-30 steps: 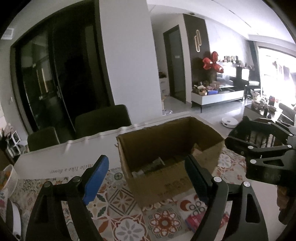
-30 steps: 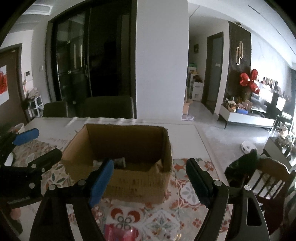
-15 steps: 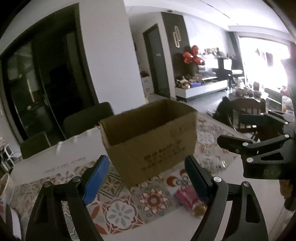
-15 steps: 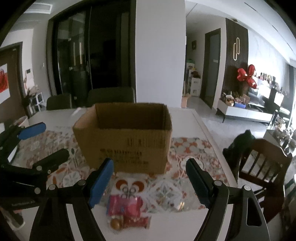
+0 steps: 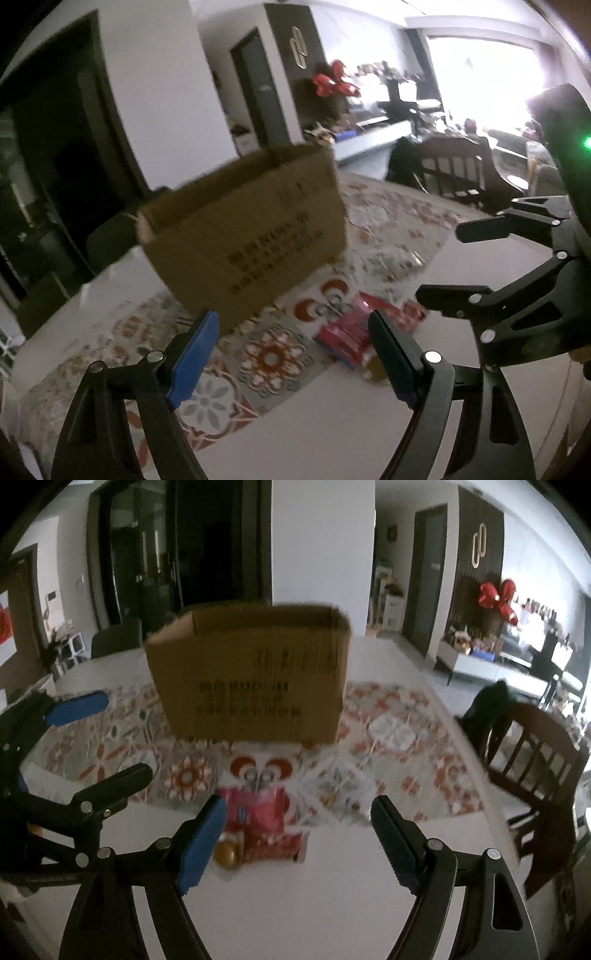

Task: Organize snacks
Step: 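Move both tools from the box toward the red packets, then grasp the red packet with the left tool while the right tool grasps the red-brown bar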

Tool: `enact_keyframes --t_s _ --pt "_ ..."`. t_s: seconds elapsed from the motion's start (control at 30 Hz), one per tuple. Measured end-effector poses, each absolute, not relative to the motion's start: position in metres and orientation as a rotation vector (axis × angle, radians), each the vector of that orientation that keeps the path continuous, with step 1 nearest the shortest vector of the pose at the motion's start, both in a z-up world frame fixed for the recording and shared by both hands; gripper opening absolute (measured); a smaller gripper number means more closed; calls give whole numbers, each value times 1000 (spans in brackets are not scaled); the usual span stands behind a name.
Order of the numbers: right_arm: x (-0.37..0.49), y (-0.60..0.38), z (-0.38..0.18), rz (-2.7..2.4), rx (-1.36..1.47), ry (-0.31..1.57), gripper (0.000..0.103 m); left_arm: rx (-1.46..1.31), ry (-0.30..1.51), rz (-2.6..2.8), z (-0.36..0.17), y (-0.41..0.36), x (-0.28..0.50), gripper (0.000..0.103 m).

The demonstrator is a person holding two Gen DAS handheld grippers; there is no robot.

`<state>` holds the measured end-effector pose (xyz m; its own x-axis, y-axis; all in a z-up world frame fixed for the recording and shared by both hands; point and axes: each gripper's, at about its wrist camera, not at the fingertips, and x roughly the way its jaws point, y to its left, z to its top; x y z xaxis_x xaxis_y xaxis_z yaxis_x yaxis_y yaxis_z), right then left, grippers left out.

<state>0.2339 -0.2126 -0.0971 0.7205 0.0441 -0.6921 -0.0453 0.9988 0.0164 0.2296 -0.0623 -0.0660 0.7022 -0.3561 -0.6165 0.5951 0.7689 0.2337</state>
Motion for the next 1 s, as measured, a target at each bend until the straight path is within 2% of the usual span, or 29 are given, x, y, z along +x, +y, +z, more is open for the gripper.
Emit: enact_keyframes --t_s 0.37,0.77,1.0 --pt "243 -204 -136 72 -7 879 81 527 676 -670 -103 -71 248 79" --pt "261 -201 -162 95 10 941 80 550 710 -721 -120 -73 265 79" --pt "265 -202 -169 99 22 952 72 535 728 -752 -128 -79 272 79"
